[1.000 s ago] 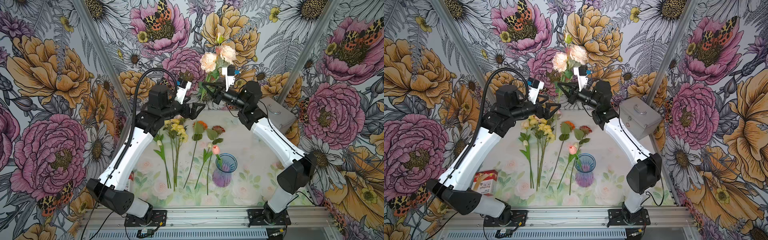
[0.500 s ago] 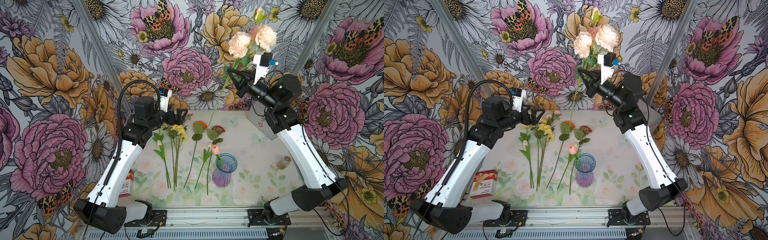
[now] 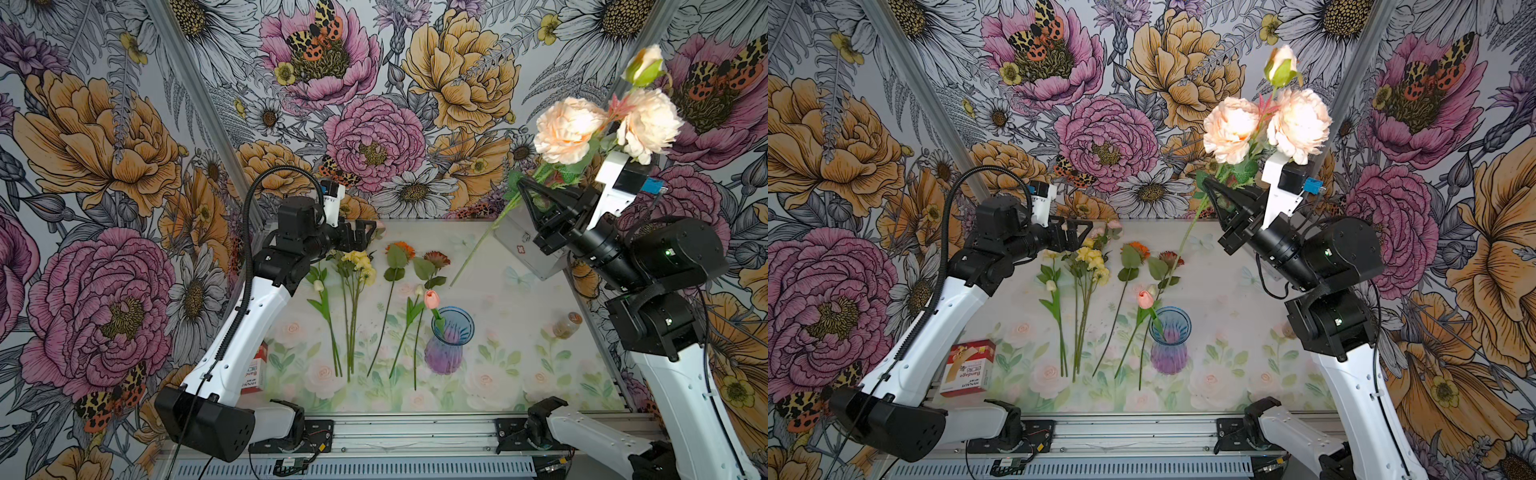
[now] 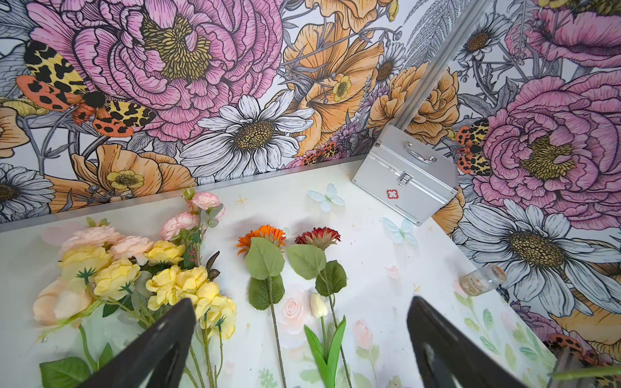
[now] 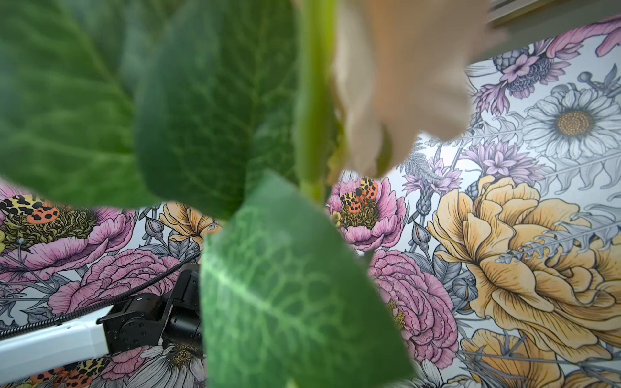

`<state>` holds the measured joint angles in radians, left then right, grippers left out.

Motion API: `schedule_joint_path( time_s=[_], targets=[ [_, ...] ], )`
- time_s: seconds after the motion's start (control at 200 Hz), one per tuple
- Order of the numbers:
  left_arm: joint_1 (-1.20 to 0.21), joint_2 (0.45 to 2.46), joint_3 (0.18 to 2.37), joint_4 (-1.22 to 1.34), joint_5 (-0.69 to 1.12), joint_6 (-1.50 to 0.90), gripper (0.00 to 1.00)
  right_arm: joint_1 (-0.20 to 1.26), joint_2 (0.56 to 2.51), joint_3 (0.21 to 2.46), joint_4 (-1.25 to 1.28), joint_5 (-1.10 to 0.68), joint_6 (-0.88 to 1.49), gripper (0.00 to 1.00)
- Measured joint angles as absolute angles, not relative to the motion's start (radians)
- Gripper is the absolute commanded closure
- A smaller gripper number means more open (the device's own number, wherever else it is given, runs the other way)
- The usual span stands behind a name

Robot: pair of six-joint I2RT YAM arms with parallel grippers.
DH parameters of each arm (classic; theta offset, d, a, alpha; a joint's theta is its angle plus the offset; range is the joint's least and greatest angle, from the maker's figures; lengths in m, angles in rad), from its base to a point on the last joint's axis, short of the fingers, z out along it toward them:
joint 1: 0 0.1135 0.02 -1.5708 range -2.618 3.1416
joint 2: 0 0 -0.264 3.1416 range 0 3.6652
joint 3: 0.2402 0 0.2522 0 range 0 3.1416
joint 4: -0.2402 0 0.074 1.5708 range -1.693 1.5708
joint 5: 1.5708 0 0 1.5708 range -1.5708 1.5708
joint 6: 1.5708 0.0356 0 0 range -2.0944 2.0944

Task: Place the pink flowers into the vase
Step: Place the flower in the vase.

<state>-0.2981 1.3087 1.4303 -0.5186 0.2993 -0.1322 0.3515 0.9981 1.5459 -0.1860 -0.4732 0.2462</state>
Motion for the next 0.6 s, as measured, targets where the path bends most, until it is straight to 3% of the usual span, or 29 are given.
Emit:
schedule_joint_path(
  time_s=[0.596],
  targets=[
    [-0.298, 1.266, 1.331, -0.515, 0.299, -0.159, 0.01, 0.352, 0.881, 1.314, -0.258, -0.464, 0.343, 1.00]
  ],
)
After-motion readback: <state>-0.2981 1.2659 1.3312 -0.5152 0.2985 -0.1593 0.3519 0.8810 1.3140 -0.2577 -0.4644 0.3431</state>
